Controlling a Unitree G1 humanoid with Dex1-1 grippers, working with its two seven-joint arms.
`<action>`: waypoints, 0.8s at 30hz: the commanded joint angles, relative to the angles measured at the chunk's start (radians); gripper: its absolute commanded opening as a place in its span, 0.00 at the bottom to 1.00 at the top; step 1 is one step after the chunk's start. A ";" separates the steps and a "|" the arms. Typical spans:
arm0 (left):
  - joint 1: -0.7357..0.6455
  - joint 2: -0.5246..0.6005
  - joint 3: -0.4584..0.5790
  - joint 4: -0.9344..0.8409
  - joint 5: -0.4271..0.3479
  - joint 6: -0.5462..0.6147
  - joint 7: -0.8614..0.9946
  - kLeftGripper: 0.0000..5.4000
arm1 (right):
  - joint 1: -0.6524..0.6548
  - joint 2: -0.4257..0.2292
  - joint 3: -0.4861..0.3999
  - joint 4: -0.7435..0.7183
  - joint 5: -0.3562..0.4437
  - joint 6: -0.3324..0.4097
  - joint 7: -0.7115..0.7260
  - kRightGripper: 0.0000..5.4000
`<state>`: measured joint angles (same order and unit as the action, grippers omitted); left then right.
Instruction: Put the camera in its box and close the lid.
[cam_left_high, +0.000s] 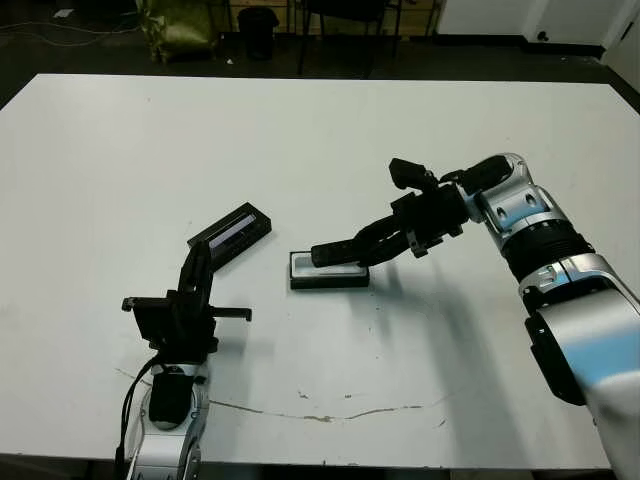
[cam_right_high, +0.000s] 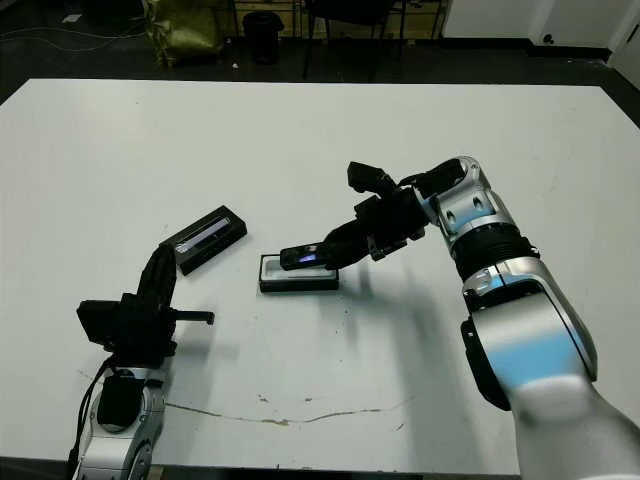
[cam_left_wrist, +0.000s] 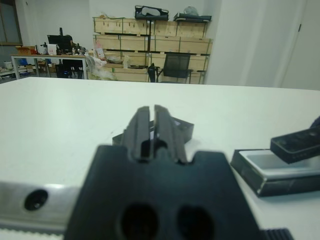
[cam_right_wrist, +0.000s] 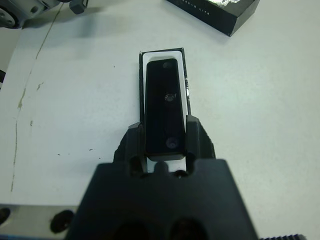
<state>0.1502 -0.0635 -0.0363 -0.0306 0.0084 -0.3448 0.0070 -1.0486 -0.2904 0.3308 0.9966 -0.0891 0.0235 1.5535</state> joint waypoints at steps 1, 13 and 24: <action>0.010 0.000 -0.001 0.018 -0.007 0.004 -0.003 0.00 | 0.014 0.011 0.011 0.010 -0.017 -0.015 -0.019 0.09; 0.021 -0.008 -0.003 0.003 0.001 0.026 0.004 0.00 | 0.013 0.026 0.029 -0.005 -0.040 -0.004 -0.039 0.09; 0.021 -0.009 -0.002 0.012 0.011 0.019 0.010 0.00 | 0.019 0.041 0.038 -0.004 -0.056 -0.011 -0.062 0.09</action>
<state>0.1587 -0.0774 -0.0375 -0.0311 0.0120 -0.3382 0.0115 -1.0467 -0.2545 0.3601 0.9934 -0.1339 0.0180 1.5005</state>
